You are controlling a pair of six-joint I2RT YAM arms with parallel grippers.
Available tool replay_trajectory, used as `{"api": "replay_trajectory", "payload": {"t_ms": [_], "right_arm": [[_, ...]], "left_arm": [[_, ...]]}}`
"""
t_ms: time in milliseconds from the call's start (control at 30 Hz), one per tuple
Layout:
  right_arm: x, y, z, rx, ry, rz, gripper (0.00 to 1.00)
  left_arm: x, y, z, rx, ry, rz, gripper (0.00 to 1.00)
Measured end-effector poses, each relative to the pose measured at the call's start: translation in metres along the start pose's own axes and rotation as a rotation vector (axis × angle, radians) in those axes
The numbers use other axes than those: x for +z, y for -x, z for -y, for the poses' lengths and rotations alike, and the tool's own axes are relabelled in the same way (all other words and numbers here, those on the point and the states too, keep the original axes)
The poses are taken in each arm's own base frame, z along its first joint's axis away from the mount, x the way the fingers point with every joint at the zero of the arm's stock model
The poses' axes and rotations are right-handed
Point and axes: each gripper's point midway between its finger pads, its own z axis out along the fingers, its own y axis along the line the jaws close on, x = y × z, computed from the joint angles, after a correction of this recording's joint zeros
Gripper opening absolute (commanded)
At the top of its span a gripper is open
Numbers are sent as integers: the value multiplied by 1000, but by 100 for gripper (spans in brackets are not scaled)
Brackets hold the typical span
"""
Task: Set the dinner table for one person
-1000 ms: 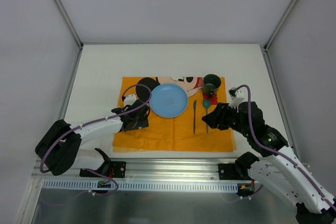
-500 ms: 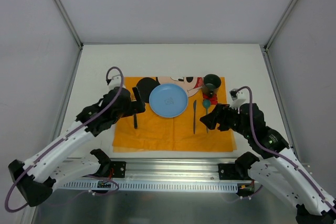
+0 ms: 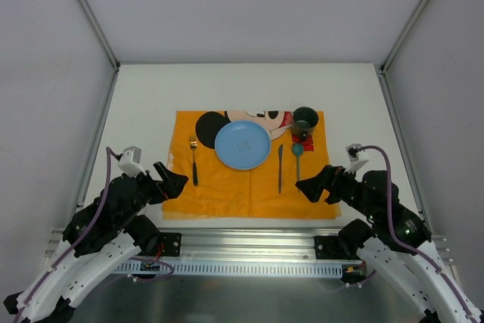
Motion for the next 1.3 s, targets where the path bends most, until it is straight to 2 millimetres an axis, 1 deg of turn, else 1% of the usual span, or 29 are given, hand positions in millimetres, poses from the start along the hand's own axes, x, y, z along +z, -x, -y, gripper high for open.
{"api": "replay_trajectory", "payload": {"t_ms": [33, 67, 100, 133, 167, 200, 233, 267, 300, 333, 367, 400, 433, 467, 500, 533, 667, 867, 967, 1167, 1300], "right_arm": [[-2, -3, 3, 0, -11, -4, 96], [-4, -6, 7, -1, -24, -9, 90], [-6, -7, 10, -5, -39, -9, 63], [-9, -9, 14, -20, -51, -12, 1], [-11, -11, 19, -31, -72, -13, 1], [-13, -12, 24, -34, -96, -13, 1], [-16, -14, 28, -35, -116, -16, 40], [-19, -13, 31, -36, -130, -10, 81], [-20, -13, 32, -40, -137, -5, 97], [-22, -12, 33, -45, -146, -1, 77], [-25, -10, 35, -59, -155, 2, 32], [-27, -9, 35, -64, -161, 5, 1], [-28, -7, 35, -65, -164, 10, 20], [-30, -4, 35, -77, -174, 17, 64], [-32, -1, 35, -81, -180, 22, 93], [-35, 5, 35, -96, -197, 31, 99], [-38, 23, 36, -133, -251, 57, 99], [-33, 21, 45, -147, -295, 34, 100], [-33, 21, 44, -149, -293, 33, 99], [-29, 15, 37, -157, -250, -5, 99], [-29, 13, 34, -159, -231, -20, 99]], "left_arm": [[-1, -3, -2, -6, -7, 2, 81], [-2, -3, -3, -13, -11, 7, 70], [-3, -2, -2, -20, -18, 13, 5], [-4, -1, -1, -28, -24, 18, 0], [-3, 0, -1, -24, -24, 21, 0], [-3, -1, -1, -13, -24, 19, 3], [-2, -2, -1, -6, -23, 14, 31], [-2, -3, 0, 9, -25, 2, 67], [-2, -4, 1, 24, -32, -11, 76], [-3, -6, 5, 35, -43, -29, 14], [-4, -5, 9, 42, -53, -41, 0], [-6, -4, 13, 63, -68, -48, 0], [-7, -2, 16, 84, -83, -48, 22], [-9, 1, 19, 103, -97, -39, 62], [-12, 4, 21, 120, -110, -27, 90], [-15, 8, 22, 131, -126, -10, 99], [-28, 25, 26, 158, -175, 82, 99], [-43, 40, 21, 156, -204, 201, 99], [-44, 45, 17, 153, -192, 235, 99], [-38, 48, 9, 139, -144, 261, 99], [-38, 50, 8, 131, -137, 267, 99]]}}
